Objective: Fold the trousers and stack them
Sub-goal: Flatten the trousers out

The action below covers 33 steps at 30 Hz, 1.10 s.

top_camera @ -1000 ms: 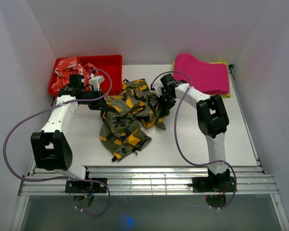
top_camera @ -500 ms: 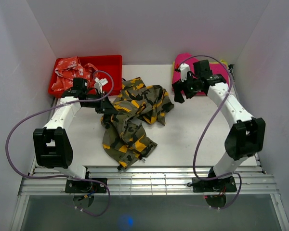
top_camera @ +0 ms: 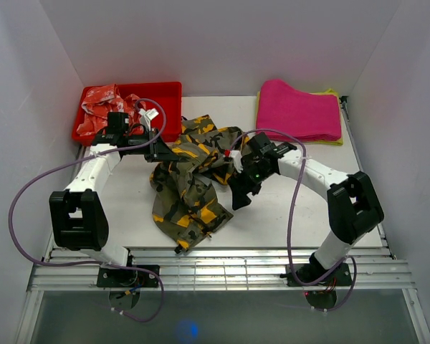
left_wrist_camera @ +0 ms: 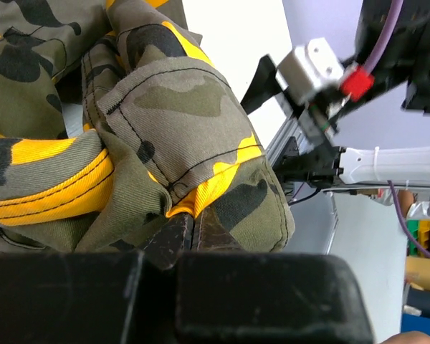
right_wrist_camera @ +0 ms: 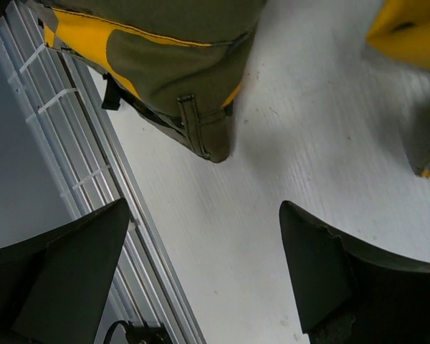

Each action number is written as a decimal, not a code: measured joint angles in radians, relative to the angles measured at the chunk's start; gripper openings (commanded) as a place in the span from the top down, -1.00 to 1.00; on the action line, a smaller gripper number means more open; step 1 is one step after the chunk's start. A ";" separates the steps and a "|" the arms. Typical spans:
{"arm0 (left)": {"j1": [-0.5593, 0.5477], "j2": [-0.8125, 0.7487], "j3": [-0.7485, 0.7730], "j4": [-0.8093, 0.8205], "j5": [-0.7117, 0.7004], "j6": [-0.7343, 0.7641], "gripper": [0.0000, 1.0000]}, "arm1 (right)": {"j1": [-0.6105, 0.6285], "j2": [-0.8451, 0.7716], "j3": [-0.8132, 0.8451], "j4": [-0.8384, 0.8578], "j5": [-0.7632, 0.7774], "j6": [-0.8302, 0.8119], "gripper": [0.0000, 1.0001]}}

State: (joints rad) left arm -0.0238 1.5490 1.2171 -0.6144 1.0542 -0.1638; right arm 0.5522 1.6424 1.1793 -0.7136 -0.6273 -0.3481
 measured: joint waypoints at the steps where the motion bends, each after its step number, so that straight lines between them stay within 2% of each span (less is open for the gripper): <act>1: 0.000 0.000 0.000 0.002 -0.002 -0.011 1.00 | 0.026 0.012 0.000 0.013 0.001 0.000 -0.82; 4: 0.000 0.007 0.000 0.014 -0.019 -0.049 1.00 | 0.090 0.021 0.000 0.039 0.004 0.002 -0.87; 8: -0.003 0.050 0.000 0.084 -0.026 -0.171 1.00 | 0.179 -0.002 -0.001 0.099 0.023 0.027 -0.92; 13: -0.022 0.107 0.006 0.209 -0.034 -0.338 1.00 | 0.195 -0.122 -0.033 0.194 0.053 0.096 -0.96; 17: -0.050 0.169 0.055 0.267 -0.068 -0.464 1.00 | 0.203 -0.155 -0.037 0.275 0.097 0.163 -0.96; 26: -0.106 0.268 0.146 0.303 -0.196 -0.643 1.00 | 0.300 0.060 0.031 0.365 0.278 0.285 -0.93; 28: -0.115 0.272 0.151 0.306 -0.206 -0.664 1.00 | 0.304 0.095 0.053 0.374 0.336 0.301 -0.72; 29: -0.117 0.274 0.151 0.310 -0.208 -0.671 1.00 | 0.304 0.103 0.061 0.374 0.357 0.307 -0.35; 31: -0.118 0.274 0.153 0.312 -0.210 -0.680 1.00 | 0.302 0.117 0.072 0.378 0.406 0.319 0.04; 32: -0.119 0.274 0.153 0.312 -0.211 -0.682 0.99 | 0.298 0.118 0.074 0.377 0.422 0.321 0.30; 33: -0.120 0.274 0.153 0.311 -0.216 -0.679 0.97 | 0.294 0.117 0.074 0.377 0.436 0.315 0.44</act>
State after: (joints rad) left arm -0.1436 1.8229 1.3697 -0.3031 0.8387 -0.8425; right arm 0.8459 1.7592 1.2533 -0.3363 -0.1913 -0.0334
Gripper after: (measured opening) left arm 0.009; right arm 0.432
